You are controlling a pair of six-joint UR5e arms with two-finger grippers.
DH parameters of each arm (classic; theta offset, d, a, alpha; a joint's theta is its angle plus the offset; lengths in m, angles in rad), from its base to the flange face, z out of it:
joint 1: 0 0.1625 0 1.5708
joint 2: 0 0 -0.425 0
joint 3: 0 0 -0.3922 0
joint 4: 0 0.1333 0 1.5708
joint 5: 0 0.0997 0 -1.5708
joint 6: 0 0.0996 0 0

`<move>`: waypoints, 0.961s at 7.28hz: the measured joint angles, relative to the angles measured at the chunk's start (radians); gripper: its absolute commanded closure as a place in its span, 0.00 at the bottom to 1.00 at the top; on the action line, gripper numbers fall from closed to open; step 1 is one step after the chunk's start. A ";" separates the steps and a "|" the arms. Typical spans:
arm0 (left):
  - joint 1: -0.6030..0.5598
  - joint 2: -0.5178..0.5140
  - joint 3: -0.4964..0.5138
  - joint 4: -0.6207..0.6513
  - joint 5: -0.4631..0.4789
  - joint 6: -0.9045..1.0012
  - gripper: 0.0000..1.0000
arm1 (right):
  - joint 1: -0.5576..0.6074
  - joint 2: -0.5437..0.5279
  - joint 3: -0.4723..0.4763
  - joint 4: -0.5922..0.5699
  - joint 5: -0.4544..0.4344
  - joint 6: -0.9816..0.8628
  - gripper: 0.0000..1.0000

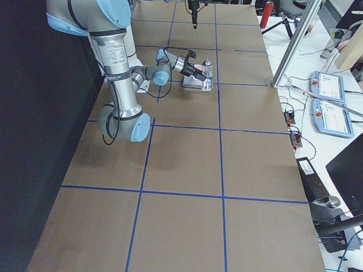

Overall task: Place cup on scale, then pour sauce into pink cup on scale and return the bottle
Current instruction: 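Move the bottle with the right gripper above the pink cup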

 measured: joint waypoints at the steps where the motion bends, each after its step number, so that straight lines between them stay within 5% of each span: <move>1: -0.020 0.019 -0.003 0.000 -0.001 0.035 0.36 | -0.022 0.003 -0.005 -0.037 -0.051 -0.099 1.00; 7: -0.058 0.067 -0.020 -0.013 -0.014 0.141 0.34 | -0.059 0.043 -0.035 -0.408 -0.245 -0.572 1.00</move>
